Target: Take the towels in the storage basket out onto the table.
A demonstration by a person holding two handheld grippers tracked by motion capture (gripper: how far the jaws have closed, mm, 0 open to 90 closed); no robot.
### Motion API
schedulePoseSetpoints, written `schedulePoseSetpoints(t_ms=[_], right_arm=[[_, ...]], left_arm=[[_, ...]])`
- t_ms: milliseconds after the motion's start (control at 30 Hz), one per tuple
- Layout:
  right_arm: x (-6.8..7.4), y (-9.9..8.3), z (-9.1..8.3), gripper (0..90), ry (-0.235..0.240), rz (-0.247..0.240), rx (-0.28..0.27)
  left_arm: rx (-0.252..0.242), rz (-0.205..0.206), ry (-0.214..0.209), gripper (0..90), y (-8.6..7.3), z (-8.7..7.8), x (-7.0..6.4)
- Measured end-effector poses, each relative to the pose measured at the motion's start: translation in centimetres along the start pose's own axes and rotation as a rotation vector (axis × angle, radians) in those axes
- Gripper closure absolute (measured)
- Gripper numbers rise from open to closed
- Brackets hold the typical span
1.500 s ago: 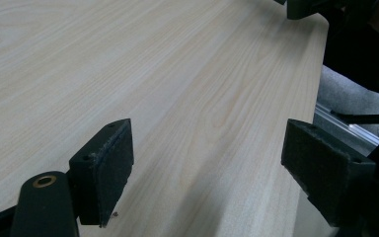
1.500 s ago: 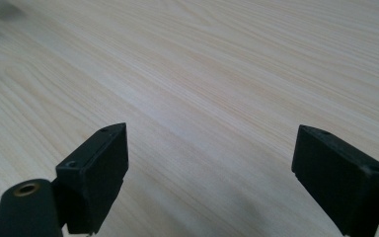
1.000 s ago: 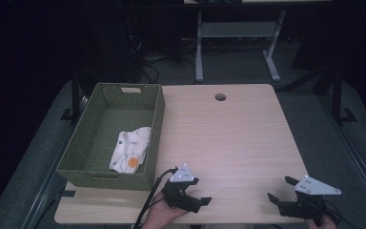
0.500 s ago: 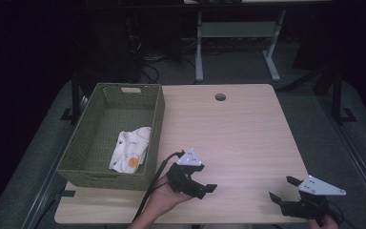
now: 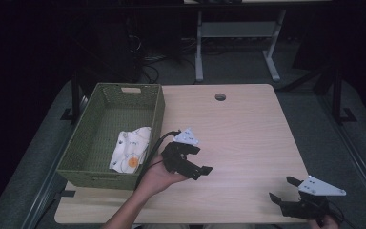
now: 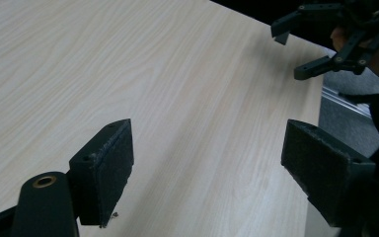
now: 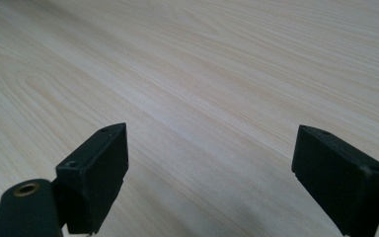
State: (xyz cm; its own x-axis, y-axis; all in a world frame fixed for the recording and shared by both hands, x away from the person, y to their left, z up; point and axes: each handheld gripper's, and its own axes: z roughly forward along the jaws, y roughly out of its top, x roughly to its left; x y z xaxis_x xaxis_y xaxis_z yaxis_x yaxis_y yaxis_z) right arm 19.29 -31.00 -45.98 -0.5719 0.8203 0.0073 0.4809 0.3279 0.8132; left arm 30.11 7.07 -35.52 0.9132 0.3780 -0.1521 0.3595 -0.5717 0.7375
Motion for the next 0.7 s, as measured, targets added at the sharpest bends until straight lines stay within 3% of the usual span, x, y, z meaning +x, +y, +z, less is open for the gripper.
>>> schedulePoseSetpoints(t_ms=[67, 267, 400, 700], right_arm=[[0.0, 0.0, 0.0, 13.9, 0.0, 0.002, 0.001], [0.0, 0.0, 0.0, 13.8, 0.003, -0.008, -0.004], [0.0, 0.0, 0.1, 13.9, 0.005, -0.007, -0.003], [0.0, 0.0, 0.0, 13.8, 0.006, -0.005, -0.006]], left_arm=[[0.014, 0.01, -0.01, 19.2, 0.3, -0.2, 0.4], [0.024, -0.036, -0.059, 19.3, 1.0, -1.3, 2.1], [0.049, -0.048, -0.047, 19.6, 1.4, -1.8, 3.2], [0.04, -0.096, -0.039, 18.4, 1.7, -3.5, 5.6]])
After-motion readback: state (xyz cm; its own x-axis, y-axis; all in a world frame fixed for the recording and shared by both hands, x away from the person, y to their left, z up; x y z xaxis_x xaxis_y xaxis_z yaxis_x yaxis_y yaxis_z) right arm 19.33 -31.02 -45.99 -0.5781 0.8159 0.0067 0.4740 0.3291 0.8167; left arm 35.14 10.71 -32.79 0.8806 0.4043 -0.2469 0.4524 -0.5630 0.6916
